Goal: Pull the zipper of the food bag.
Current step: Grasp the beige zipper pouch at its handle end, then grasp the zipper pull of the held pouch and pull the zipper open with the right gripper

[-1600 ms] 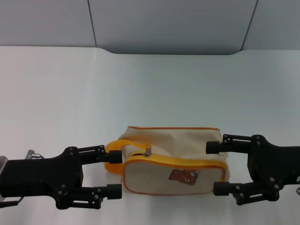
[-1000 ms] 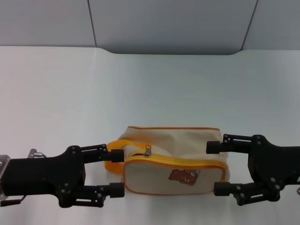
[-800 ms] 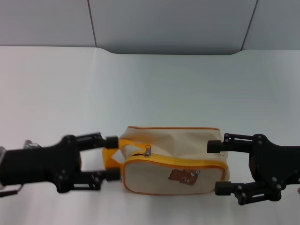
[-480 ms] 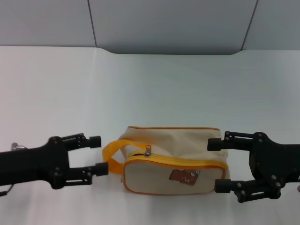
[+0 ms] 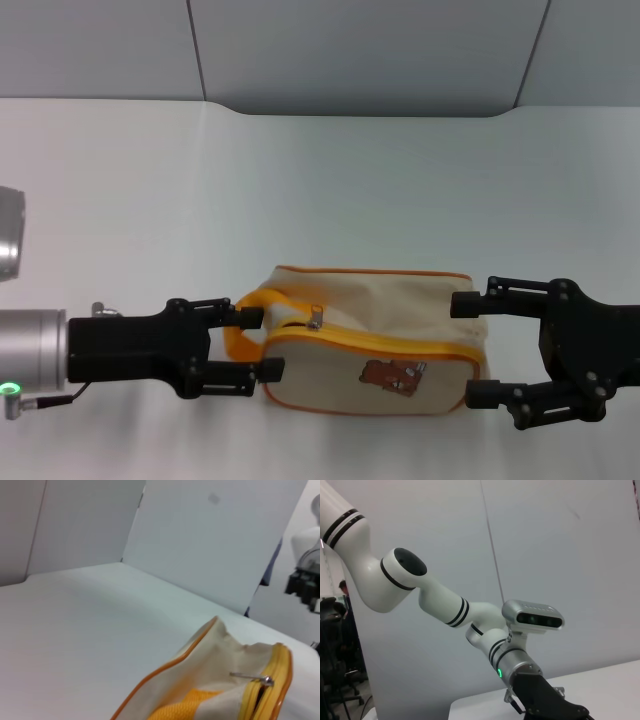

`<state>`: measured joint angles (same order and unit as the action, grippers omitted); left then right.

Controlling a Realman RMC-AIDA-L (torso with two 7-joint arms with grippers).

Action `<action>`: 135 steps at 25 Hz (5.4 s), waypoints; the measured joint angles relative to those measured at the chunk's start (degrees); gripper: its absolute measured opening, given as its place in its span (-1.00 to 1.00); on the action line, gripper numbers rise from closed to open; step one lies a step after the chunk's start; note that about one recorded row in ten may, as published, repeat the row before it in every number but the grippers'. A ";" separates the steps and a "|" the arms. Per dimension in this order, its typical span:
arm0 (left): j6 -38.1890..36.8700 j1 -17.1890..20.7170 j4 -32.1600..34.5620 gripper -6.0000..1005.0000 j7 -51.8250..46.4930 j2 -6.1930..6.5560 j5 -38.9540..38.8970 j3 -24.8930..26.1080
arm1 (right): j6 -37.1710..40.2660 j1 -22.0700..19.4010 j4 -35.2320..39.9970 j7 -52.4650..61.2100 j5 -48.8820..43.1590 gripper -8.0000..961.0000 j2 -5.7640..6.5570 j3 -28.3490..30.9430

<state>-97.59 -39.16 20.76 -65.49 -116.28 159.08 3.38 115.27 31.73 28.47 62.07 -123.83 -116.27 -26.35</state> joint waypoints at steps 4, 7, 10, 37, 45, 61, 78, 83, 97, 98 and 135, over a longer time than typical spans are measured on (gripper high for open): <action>1.93 -0.54 0.07 0.62 -0.01 -0.64 -0.01 -0.59 | 0.12 0.00 0.19 -0.01 0.00 0.74 0.00 -0.01; 3.13 -1.16 0.07 0.61 0.36 -1.29 -0.01 -0.77 | -0.18 0.00 0.19 -0.02 0.00 0.74 0.00 0.07; 3.57 -1.59 0.07 0.60 0.61 -1.56 -0.01 -0.83 | -0.20 -0.01 0.19 -0.02 0.00 0.74 0.00 0.13; 2.63 -3.27 0.03 -0.77 1.63 -1.75 -0.71 -1.30 | -1.53 -0.43 -0.20 0.44 0.61 0.74 -0.03 1.67; -3.19 -4.76 1.73 -0.83 4.81 0.70 -4.58 -2.02 | -5.82 1.40 -0.07 13.49 6.49 0.74 0.50 3.71; -2.76 -13.24 11.65 -0.87 5.25 -2.05 -8.63 -19.61 | -13.55 1.64 0.36 -16.08 7.06 0.64 -2.81 3.62; -0.87 -16.00 14.11 -0.87 -0.64 -2.19 -11.56 -31.77 | -17.70 2.96 0.33 -19.89 6.72 -0.08 -3.06 -5.18; -1.13 -16.82 15.03 -0.87 -1.59 -2.12 -11.58 -32.85 | -17.72 3.48 0.28 -20.08 6.87 -0.33 -3.16 -6.45; -2.29 -18.55 17.08 -0.88 -2.95 -2.26 -11.66 -34.23 | -18.46 5.35 0.29 -19.20 6.48 -0.57 -3.17 -9.65; -2.34 -18.61 17.16 -0.88 -2.96 -2.27 -11.69 -34.23 | -18.78 5.44 0.31 -18.93 6.60 -0.61 -3.17 -10.19; -3.48 -18.51 17.96 -0.88 -4.31 -2.28 -12.73 -33.80 | -18.97 4.68 3.38 -22.49 10.80 -0.49 -3.35 -17.65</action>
<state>-101.07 -57.66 38.72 -69.80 -118.55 146.35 -30.41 96.29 36.41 31.85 39.58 -113.03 -119.62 -44.00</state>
